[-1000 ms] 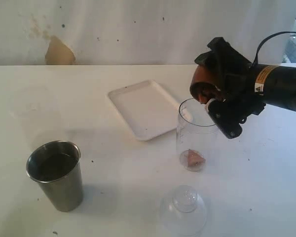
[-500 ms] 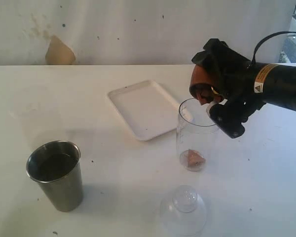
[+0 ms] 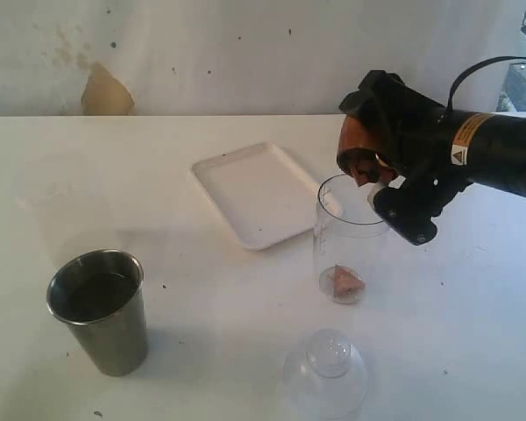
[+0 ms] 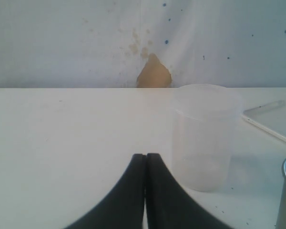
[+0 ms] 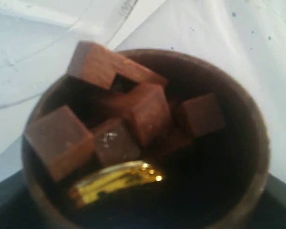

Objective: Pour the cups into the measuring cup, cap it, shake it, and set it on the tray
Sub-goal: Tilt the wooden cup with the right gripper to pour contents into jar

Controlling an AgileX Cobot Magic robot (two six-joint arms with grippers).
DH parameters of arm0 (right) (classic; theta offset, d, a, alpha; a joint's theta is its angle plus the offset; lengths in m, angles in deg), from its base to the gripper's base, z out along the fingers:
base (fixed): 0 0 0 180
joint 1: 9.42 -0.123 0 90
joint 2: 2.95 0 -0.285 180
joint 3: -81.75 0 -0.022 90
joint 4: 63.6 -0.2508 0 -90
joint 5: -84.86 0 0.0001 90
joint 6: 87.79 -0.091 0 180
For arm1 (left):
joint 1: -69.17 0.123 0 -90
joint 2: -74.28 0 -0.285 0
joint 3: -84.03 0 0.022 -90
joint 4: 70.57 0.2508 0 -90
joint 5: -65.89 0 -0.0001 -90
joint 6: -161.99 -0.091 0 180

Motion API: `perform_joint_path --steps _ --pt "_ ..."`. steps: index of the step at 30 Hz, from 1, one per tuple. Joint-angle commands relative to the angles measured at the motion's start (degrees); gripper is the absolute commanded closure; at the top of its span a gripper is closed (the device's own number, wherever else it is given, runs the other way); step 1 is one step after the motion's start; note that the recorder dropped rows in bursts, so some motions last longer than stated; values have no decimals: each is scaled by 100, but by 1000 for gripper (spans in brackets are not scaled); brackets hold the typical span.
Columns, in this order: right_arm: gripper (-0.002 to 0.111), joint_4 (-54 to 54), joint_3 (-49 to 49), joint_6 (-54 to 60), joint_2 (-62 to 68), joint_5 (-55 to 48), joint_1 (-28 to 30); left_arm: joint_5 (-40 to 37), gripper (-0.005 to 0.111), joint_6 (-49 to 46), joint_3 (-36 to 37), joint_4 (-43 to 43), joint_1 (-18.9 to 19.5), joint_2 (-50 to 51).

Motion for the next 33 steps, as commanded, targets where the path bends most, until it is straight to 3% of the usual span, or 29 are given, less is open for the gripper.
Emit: perform_joint_path --steps 1,6,33 --pt "108 -28 57 -99 -7 51 -2 85 106 21 -31 -27 -11 -23" --pt "108 323 57 35 -7 -313 -2 85 106 21 -31 -27 -11 -23" --pt "108 180 57 67 -7 4 -2 85 106 21 -31 -27 -11 -23"
